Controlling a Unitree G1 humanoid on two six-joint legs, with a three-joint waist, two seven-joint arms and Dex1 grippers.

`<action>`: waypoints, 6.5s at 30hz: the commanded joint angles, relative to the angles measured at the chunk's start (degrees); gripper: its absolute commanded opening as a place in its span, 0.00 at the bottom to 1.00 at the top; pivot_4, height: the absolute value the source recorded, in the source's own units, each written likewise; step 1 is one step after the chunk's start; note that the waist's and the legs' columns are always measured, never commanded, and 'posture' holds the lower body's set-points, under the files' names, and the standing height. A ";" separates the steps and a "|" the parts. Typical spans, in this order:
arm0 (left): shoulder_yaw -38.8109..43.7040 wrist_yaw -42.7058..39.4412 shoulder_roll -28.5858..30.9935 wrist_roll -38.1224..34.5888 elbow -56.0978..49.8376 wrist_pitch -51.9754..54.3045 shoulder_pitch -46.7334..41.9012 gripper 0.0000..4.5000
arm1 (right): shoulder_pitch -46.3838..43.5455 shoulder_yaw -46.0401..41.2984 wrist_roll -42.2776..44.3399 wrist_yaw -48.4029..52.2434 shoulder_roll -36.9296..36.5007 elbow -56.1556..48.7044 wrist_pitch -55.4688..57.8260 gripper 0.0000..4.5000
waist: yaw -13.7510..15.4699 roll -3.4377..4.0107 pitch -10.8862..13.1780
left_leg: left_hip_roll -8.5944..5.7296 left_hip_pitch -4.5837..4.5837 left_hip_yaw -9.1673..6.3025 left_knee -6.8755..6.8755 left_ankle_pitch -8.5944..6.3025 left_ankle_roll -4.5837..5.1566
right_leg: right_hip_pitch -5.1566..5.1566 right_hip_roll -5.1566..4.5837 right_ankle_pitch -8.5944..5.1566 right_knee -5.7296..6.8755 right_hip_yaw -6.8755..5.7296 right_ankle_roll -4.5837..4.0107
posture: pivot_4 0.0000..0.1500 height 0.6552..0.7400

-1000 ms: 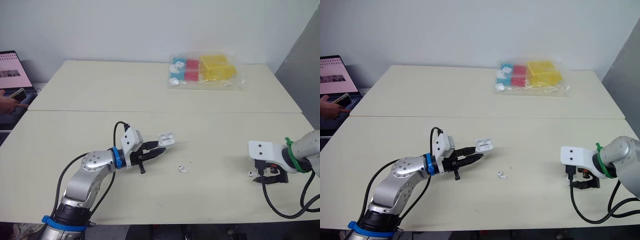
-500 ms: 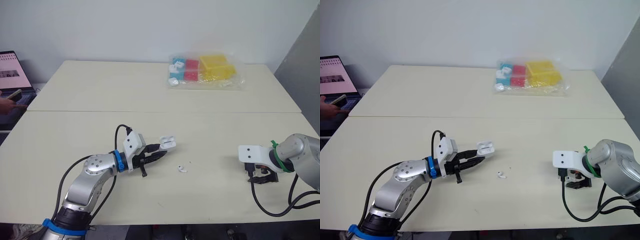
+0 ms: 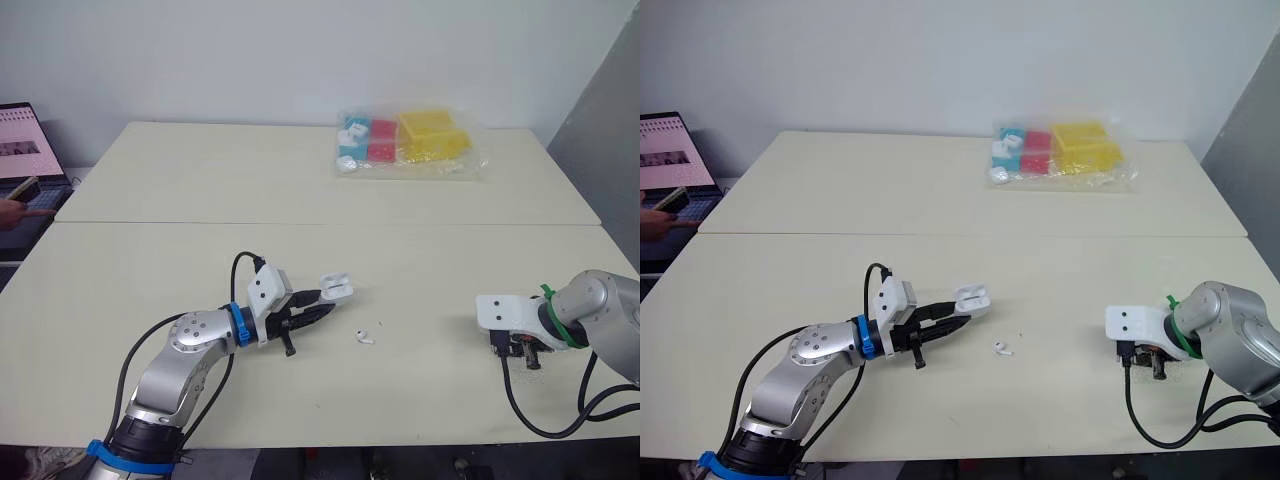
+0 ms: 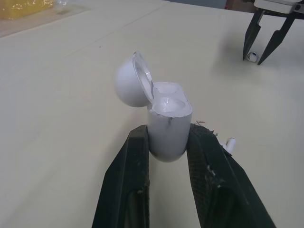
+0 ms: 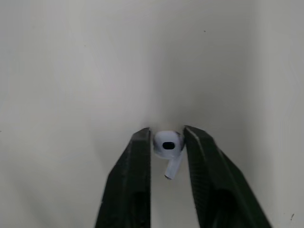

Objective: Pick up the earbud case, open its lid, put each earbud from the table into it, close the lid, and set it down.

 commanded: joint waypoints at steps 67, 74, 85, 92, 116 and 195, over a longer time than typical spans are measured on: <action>3.67 3.73 -8.64 -8.17 -1.19 1.61 -9.94 0.16 | -0.42 -14.91 19.38 -34.20 44.80 3.69 -27.88 0.08 | 0.01 0.02 0.02 | 0.04 -0.22 -0.09 -0.09 0.00 0.01 | -0.10 0.13 -0.01 -0.08 -0.03 -0.02 | 1.00 1.00; 3.19 3.69 -8.98 -7.60 -1.07 0.83 -9.97 0.16 | -1.01 -15.52 23.77 -33.86 44.90 1.01 -20.62 0.08 | 0.02 0.02 0.02 | 0.04 -0.22 -0.10 -0.09 0.00 0.01 | -0.10 0.13 -0.01 -0.08 -0.04 -0.02 | 1.00 1.00; 2.80 3.57 -9.18 -6.64 -0.49 -0.14 -9.54 0.16 | -2.26 -17.97 27.96 -34.80 43.71 -4.35 -13.26 0.67 | 0.02 0.02 0.02 | 0.04 -0.23 -0.10 -0.10 0.00 0.01 | -0.10 0.12 -0.01 -0.08 -0.03 -0.02 | 1.00 1.00; 3.07 4.12 -8.98 -5.70 0.44 -1.01 -9.13 0.16 | -1.19 -22.14 34.37 -32.42 38.91 -10.70 -7.61 0.67 | 0.04 0.02 0.02 | 0.04 -0.24 -0.11 -0.10 0.00 0.01 | -0.10 0.12 -0.01 -0.10 -0.04 -0.02 | 1.00 1.00; 5.00 4.17 -6.24 -5.33 1.55 -2.82 -8.80 0.16 | 11.80 -26.29 36.18 -20.85 18.51 -15.17 -8.26 1.00 | -0.06 -0.01 0.04 | 0.03 -0.22 -0.11 -0.11 0.00 0.01 | -0.09 0.13 -0.02 -0.13 -0.06 -0.01 | 1.00 1.00; 6.82 4.97 -2.46 -5.17 -2.17 -1.24 -4.72 0.16 | 5.93 -4.80 10.56 2.35 -0.19 10.67 -26.35 0.09 | 0.30 -0.04 0.04 | -0.07 -0.27 -0.05 -0.05 -0.01 0.00 | -0.02 -0.08 0.04 -0.34 -0.07 0.14 | 1.00 1.00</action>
